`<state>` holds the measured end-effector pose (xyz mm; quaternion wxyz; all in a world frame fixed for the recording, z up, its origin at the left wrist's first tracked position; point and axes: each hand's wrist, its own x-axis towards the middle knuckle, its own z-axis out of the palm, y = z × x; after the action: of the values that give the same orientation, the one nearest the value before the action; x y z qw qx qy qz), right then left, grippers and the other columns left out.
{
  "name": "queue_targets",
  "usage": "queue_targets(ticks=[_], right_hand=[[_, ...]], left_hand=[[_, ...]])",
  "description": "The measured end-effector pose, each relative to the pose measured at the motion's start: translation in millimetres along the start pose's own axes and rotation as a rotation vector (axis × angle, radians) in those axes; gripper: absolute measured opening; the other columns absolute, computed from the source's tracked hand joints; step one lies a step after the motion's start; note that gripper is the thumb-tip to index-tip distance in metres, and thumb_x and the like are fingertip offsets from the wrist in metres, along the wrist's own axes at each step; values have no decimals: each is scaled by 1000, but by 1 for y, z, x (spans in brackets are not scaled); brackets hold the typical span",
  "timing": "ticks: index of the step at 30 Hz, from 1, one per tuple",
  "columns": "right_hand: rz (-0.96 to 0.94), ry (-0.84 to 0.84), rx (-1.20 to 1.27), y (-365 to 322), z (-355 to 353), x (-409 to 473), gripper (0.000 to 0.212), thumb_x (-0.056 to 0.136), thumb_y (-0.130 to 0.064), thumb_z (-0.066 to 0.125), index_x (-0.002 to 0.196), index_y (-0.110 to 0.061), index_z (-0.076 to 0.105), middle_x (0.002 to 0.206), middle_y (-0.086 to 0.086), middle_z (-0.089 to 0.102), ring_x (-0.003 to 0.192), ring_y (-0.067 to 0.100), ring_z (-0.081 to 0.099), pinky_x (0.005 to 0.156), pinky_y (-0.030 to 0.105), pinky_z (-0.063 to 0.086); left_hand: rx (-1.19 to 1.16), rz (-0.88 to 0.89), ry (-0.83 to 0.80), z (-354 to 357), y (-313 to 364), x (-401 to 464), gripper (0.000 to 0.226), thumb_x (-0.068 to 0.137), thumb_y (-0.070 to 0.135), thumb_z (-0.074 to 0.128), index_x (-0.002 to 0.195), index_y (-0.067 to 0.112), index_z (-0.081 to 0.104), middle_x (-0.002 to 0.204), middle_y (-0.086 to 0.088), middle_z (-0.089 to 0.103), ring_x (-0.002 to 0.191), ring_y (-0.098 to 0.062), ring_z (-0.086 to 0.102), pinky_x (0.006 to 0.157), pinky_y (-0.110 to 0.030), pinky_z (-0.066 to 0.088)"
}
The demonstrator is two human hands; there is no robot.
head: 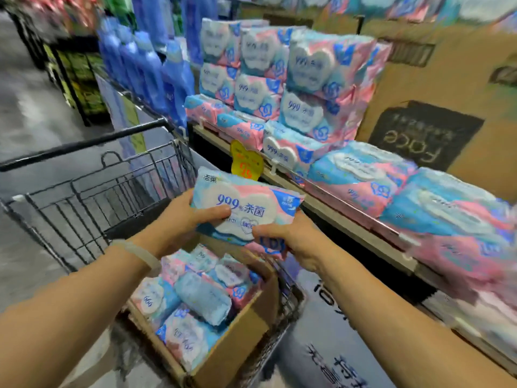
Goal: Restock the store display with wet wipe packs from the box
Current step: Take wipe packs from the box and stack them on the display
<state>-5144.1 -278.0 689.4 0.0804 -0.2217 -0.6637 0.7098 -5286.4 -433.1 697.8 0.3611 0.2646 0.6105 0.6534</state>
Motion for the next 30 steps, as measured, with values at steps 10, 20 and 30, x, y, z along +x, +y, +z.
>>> queue_targets(ticks=[10, 20, 30], right_hand=[[-142, 425, 11, -60, -119, -80, 94, 37, -18, 87, 122, 4, 55, 81, 11, 77, 67, 19, 70, 67, 40, 62], [-244, 604, 43, -96, -230, -63, 70, 50, -1, 89, 115, -5, 63, 109, 15, 73, 99, 33, 70, 85, 48, 57], [34, 867, -448, -91, -299, 19, 92, 60, -37, 86, 133, -4, 41, 132, 15, 57, 119, 33, 58, 98, 42, 49]], left_hand=[[184, 173, -305, 142, 65, 57, 21, 81, -5, 64, 91, 14, 62, 68, 12, 74, 64, 2, 68, 58, -10, 52], [242, 151, -393, 240, 102, 156, 41, 79, 4, 70, 118, 8, 58, 109, -11, 70, 95, -24, 68, 65, -23, 59], [579, 390, -114, 304, 67, 249, 103, 52, 26, 84, 139, 12, 31, 114, -5, 66, 102, -22, 65, 88, -33, 53]])
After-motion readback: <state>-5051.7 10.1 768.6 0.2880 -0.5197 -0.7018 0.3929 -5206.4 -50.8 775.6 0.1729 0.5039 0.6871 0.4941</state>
